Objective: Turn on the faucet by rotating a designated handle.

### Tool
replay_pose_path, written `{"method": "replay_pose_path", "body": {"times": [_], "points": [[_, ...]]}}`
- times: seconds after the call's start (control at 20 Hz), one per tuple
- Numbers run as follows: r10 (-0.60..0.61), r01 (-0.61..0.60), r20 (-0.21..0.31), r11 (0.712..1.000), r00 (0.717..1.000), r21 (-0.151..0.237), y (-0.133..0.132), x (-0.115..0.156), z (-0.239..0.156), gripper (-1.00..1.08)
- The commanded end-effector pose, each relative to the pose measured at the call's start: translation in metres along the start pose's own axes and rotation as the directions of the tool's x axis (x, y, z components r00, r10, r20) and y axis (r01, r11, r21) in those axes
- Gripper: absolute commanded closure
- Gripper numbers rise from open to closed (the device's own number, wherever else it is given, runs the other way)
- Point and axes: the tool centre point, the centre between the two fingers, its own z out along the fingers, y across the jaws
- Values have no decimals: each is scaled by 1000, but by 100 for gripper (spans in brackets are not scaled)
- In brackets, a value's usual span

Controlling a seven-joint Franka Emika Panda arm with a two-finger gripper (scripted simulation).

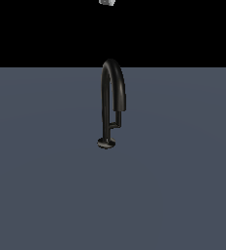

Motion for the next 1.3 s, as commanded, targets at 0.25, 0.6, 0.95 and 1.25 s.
{"method": "replay_pose_path", "body": {"times": [0.25,0.6,0.95,1.25], "points": [[87,-98,125,991,988,86,-5,47,6,108],[158,-201,251,967,955,156,-6,91,17,108],[217,-315,385,925,897,214,-5,137,34,108],[254,-422,505,871,825,251,-1,176,54,108]]}}
